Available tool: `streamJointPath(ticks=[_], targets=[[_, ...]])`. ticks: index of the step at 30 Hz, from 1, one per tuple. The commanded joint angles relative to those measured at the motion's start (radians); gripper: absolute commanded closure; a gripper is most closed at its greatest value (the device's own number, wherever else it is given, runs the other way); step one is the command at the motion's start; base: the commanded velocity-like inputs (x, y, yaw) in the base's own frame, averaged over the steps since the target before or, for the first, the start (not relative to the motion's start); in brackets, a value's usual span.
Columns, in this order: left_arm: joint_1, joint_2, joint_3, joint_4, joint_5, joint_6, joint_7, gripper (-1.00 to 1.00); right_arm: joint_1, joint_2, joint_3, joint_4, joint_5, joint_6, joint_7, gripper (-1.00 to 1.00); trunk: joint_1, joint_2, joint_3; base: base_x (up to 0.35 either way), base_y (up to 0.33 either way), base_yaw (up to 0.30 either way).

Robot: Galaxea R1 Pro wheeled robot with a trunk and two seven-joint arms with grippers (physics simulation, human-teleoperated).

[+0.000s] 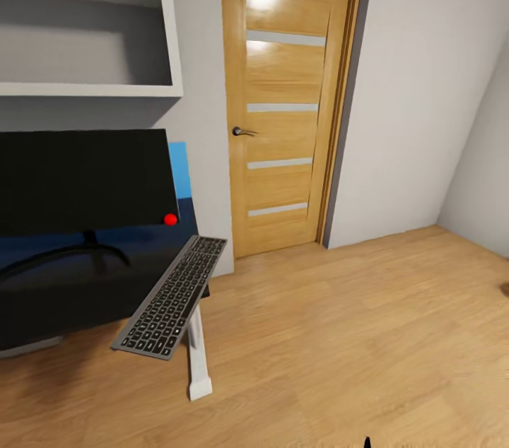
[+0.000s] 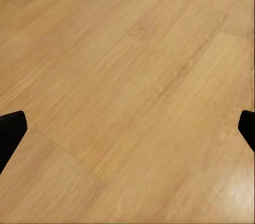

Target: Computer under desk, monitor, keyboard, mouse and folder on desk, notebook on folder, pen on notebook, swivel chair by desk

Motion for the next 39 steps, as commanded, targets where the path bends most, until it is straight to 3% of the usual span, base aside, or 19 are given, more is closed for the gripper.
streamJointPath(ticks=[1,16,31,39], targets=[[0.000,0.001,-0.009,-0.002,0.010,-0.004,0.007,-1.00,-0.001,0.000,0.007,0.000,0.002,-0.002,-0.010,-1.00,0.000,0.000,-0.001,0.000,0.000,-0.280],[0.000,-0.004,-0.010,0.032,0.009,-0.001,0.007,-1.00,-0.001,0.001,0.007,0.002,0.002,-0.002,-0.010,-1.00,0.000,0.000,-0.001,0.027,0.000,-0.287],[0.000,-0.005,-0.010,0.032,0.009,-0.001,0.007,-1.00,-0.001,0.001,0.007,0.002,0.001,-0.001,-0.010,-1.00,0.000,0.000,-0.001,0.296,-0.044,-0.290],[0.000,-0.004,-0.010,0.032,0.009,-0.001,0.007,-1.00,-0.001,0.001,0.005,0.002,0.000,-0.001,-0.010,-1.00,0.000,0.000,-0.001,0.320,-0.035,-0.081]])
